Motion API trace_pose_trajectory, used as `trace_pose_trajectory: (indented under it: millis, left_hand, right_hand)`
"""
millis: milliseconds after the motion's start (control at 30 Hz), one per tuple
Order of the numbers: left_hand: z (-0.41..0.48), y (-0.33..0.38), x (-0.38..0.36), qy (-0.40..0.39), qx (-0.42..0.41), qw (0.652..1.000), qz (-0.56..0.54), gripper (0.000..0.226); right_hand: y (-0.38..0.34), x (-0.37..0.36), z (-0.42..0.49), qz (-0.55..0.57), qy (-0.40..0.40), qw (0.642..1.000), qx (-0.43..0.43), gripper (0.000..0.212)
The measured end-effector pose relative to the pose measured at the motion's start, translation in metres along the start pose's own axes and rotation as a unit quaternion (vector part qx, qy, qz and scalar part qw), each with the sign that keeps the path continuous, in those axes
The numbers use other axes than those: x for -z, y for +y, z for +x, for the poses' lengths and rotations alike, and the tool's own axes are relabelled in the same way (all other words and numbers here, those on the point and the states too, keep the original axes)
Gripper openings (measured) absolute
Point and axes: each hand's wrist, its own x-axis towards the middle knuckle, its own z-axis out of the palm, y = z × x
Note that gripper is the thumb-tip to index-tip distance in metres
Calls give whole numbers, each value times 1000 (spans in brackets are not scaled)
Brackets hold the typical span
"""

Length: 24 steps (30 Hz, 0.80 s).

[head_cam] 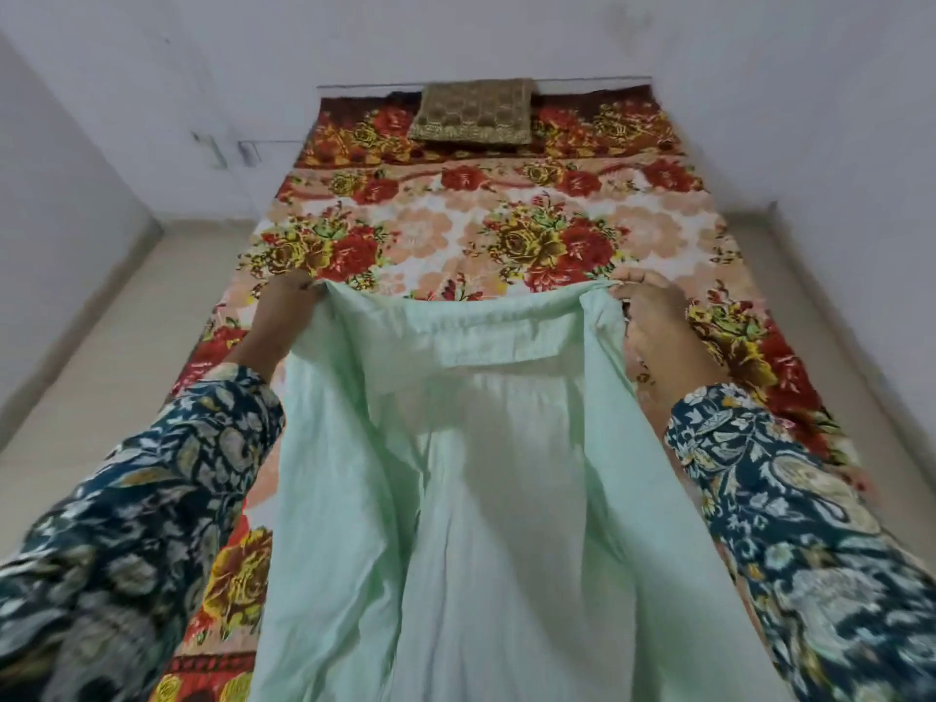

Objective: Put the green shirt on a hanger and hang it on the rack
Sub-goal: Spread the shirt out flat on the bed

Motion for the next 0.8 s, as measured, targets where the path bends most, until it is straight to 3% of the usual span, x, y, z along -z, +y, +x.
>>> trace_pose_trajectory:
  millis: [200, 333, 433, 500, 600, 667, 733, 800]
  left_hand:
    - [73, -18, -64, -20, 41, 999, 12, 21]
    - [104, -44, -103, -45, 59, 996, 47, 30]
    - [116, -63, -140, -64, 87, 992, 72, 15]
    - [103, -76, -166, -59, 62, 986, 143, 38]
    - [47, -85, -198, -63, -112, 965, 227, 65]
    - [14, -96, -216, -110, -217, 922, 301, 73]
    - [9, -109, -226, -140, -238, 880, 386, 73]
    - [22, -110, -225, -122, -209, 869, 431, 60]
  right_hand:
    - [43, -53, 88, 12, 52, 997, -55, 34]
    - [70, -75, 131, -75, 58, 993, -71, 34]
    - [103, -89, 161, -156, 52, 984, -73, 23]
    - [129, -92, 168, -246, 41, 967, -57, 28]
    - [163, -87, 158, -370, -3, 928, 34, 37]
    - [181, -84, 152, -425, -74, 899, 72, 41]
    - [192, -85, 148, -537, -125, 827, 110, 52]
    - [194, -88, 149, -634, -121, 745, 168, 61]
